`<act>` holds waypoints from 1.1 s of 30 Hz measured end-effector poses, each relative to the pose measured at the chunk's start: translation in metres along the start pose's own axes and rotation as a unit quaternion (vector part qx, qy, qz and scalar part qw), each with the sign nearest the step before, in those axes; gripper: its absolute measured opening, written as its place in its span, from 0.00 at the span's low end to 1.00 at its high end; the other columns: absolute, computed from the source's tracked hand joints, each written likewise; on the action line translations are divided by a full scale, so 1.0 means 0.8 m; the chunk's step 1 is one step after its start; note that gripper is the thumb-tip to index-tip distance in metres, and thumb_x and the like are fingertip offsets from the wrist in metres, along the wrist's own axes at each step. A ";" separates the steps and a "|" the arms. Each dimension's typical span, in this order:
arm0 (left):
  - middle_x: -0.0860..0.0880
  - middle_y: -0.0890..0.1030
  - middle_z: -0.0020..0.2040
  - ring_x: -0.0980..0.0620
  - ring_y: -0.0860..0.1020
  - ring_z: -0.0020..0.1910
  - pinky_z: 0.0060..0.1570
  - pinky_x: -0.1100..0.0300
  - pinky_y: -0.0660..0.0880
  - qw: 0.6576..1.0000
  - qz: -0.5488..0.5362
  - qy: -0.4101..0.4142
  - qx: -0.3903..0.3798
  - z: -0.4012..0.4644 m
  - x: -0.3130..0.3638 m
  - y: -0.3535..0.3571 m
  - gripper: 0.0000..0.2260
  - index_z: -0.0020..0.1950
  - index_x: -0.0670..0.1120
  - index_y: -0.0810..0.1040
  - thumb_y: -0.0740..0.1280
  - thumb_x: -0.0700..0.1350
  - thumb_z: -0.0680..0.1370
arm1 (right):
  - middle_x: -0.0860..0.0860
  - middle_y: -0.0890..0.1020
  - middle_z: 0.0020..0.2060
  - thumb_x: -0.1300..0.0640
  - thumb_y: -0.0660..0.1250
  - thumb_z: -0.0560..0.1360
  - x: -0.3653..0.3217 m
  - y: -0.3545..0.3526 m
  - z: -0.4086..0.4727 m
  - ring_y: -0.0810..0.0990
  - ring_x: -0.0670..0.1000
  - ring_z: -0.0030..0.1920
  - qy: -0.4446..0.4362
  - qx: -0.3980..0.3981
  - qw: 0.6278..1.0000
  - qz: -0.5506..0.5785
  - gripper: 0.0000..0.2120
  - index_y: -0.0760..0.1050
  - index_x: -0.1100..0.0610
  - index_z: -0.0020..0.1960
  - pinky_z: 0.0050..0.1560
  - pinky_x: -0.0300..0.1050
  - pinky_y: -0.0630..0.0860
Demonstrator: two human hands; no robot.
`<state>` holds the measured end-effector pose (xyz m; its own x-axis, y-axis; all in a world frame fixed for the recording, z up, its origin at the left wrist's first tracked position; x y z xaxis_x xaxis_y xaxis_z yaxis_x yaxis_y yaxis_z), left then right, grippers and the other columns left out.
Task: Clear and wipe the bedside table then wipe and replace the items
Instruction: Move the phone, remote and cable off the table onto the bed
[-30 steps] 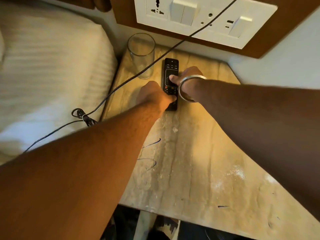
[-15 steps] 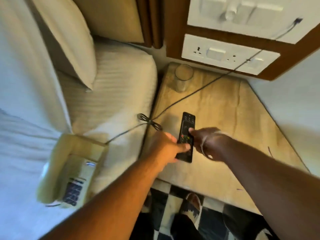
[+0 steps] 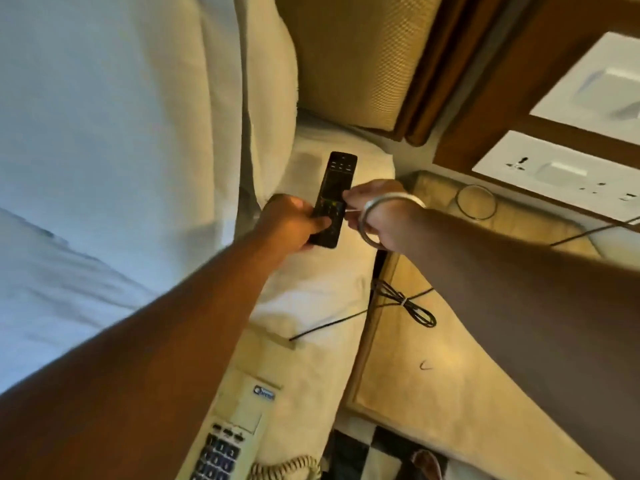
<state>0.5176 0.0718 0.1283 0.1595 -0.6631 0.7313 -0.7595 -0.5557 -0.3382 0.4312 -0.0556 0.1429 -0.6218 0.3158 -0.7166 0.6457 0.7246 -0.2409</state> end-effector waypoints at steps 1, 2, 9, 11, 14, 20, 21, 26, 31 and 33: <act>0.38 0.83 0.51 0.40 0.83 0.50 0.50 0.47 0.82 1.000 0.003 0.007 0.011 0.028 -0.004 -0.003 0.06 0.49 0.40 0.80 0.74 0.40 0.75 | 0.60 0.81 0.48 0.60 0.69 0.74 -0.008 0.016 0.017 0.82 0.58 0.47 0.004 -0.006 1.000 -0.018 0.06 0.77 0.62 0.49 0.51 0.54 0.80; 0.39 0.83 0.52 0.41 0.82 0.50 0.51 0.49 0.81 0.999 0.021 0.013 0.026 0.045 -0.002 -0.005 0.09 0.53 0.38 0.81 0.74 0.41 0.76 | 0.58 0.80 0.48 0.60 0.69 0.74 -0.015 0.024 0.027 0.81 0.58 0.49 0.006 -0.017 0.999 -0.028 0.10 0.77 0.63 0.54 0.50 0.53 0.80; 0.44 0.82 0.48 0.43 0.81 0.51 0.50 0.54 0.76 0.967 0.196 0.079 0.139 0.110 -0.018 -0.014 0.09 0.54 0.41 0.82 0.71 0.44 0.77 | 0.53 0.77 0.59 0.52 0.67 0.75 -0.018 0.030 0.067 0.75 0.55 0.60 -0.109 0.077 0.958 -0.253 0.18 0.73 0.57 0.63 0.59 0.44 0.70; 0.41 0.83 0.49 0.39 0.81 0.49 0.49 0.48 0.79 0.956 0.227 0.086 0.165 0.102 -0.028 -0.011 0.07 0.51 0.43 0.82 0.68 0.44 0.76 | 0.52 0.76 0.61 0.51 0.67 0.74 -0.001 -0.010 0.055 0.74 0.56 0.61 -0.139 0.131 0.932 -0.307 0.19 0.72 0.53 0.63 0.58 0.47 0.72; 0.42 0.82 0.56 0.39 0.80 0.55 0.56 0.47 0.77 0.957 0.203 0.084 0.189 0.085 -0.035 -0.003 0.10 0.57 0.48 0.80 0.69 0.45 0.76 | 0.56 0.75 0.58 0.51 0.68 0.71 0.011 -0.087 0.020 0.73 0.60 0.58 -0.224 0.255 0.833 -0.437 0.21 0.70 0.53 0.62 0.53 0.53 0.73; 0.40 0.77 0.63 0.36 0.76 0.61 0.54 0.40 0.76 0.905 0.342 0.123 0.220 0.051 -0.010 0.010 0.16 0.67 0.45 0.76 0.67 0.45 0.79 | 0.59 0.72 0.60 0.36 0.74 0.61 0.060 -0.194 0.021 0.72 0.62 0.60 -0.061 0.294 0.825 -0.479 0.43 0.62 0.58 0.65 0.56 0.57 0.72; 0.40 0.76 0.65 0.37 0.74 0.63 0.55 0.40 0.75 0.897 0.360 0.135 0.218 0.046 -0.007 0.015 0.18 0.69 0.45 0.74 0.67 0.45 0.79 | 0.60 0.71 0.61 0.35 0.74 0.61 0.065 -0.197 0.030 0.72 0.62 0.61 -0.037 0.276 0.837 -0.471 0.45 0.61 0.58 0.67 0.57 0.57 0.72; 0.42 0.63 0.78 0.38 0.64 0.75 0.67 0.40 0.67 0.871 0.435 0.166 0.156 0.036 -0.014 0.034 0.34 0.80 0.48 0.58 0.66 0.55 0.78 | 0.59 0.72 0.61 0.40 0.75 0.63 0.058 -0.189 0.071 0.72 0.62 0.60 -0.025 0.268 0.870 -0.413 0.41 0.60 0.55 0.67 0.54 0.57 0.74; 0.43 0.46 0.82 0.39 0.46 0.80 0.77 0.42 0.49 0.847 0.501 0.139 0.113 0.027 -0.046 0.019 0.48 0.82 0.51 0.41 0.63 0.71 0.73 | 0.57 0.76 0.55 0.51 0.77 0.64 0.045 -0.179 0.051 0.77 0.62 0.53 -0.119 0.253 0.871 -0.403 0.35 0.62 0.52 0.64 0.47 0.52 0.75; 0.43 0.44 0.82 0.41 0.44 0.81 0.77 0.42 0.45 0.839 0.514 0.142 0.106 0.011 -0.050 0.007 0.48 0.81 0.52 0.40 0.61 0.72 0.73 | 0.57 0.77 0.57 0.49 0.76 0.64 0.034 -0.164 0.021 0.77 0.61 0.55 -0.182 0.223 0.870 -0.401 0.37 0.61 0.50 0.66 0.50 0.54 0.76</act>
<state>0.5125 0.0912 0.0920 -0.6912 -0.7170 0.0907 -0.2700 0.1397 -0.9527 0.3365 -0.1524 0.1442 -0.8223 -0.4556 -0.3409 0.2263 0.2878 -0.9306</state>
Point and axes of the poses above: each hand's wrist, its own z-axis towards the middle knuckle, its own y-axis out of the palm, x = y × z, the point moved 5 cm from there along z, towards the middle knuckle
